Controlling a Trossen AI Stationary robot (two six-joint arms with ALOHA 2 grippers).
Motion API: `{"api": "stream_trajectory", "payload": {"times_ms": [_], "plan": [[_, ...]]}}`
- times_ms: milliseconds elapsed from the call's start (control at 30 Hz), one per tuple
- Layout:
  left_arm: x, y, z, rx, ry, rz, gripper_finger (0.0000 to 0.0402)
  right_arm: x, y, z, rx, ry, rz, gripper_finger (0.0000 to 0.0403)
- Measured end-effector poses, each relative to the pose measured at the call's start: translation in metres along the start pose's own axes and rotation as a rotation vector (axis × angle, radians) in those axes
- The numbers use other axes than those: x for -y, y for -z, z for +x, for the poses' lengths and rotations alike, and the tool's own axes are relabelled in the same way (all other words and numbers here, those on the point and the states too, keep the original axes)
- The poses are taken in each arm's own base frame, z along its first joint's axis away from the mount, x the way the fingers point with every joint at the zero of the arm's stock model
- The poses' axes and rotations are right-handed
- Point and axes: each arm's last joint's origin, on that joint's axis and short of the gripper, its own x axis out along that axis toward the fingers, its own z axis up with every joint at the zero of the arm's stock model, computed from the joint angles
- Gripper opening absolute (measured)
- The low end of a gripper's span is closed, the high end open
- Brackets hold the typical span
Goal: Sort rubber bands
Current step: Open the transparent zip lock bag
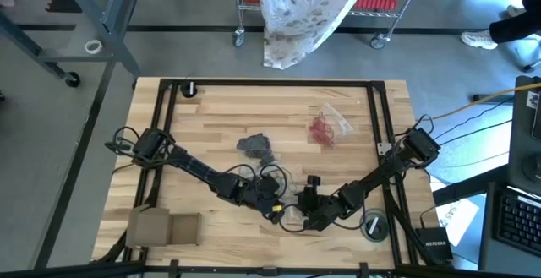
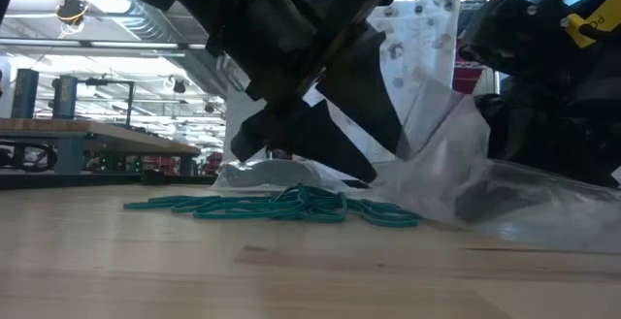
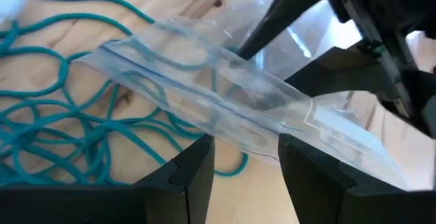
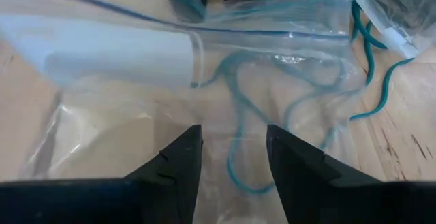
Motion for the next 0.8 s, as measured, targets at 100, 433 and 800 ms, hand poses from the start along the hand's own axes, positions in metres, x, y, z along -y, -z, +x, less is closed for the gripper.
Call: {"api": "stream_trajectory", "payload": {"times_ms": [100,433,800], "plan": [[-0.005,0.003,0.005,-0.014,-0.032,-0.014,0.0155,0.0,0.0,0.0,0.004,-0.002,0.003,0.0159],[-0.007,0.007,0.017,-0.006,-0.011,-0.004,0.0155,-0.001,-0.001,0.0,0.013,-0.007,0.007,0.0159],[-0.01,0.007,0.017,-0.02,-0.032,0.093,0.003,-0.004,0.002,0.008,0.022,-0.005,0.005,0.0159]]}}
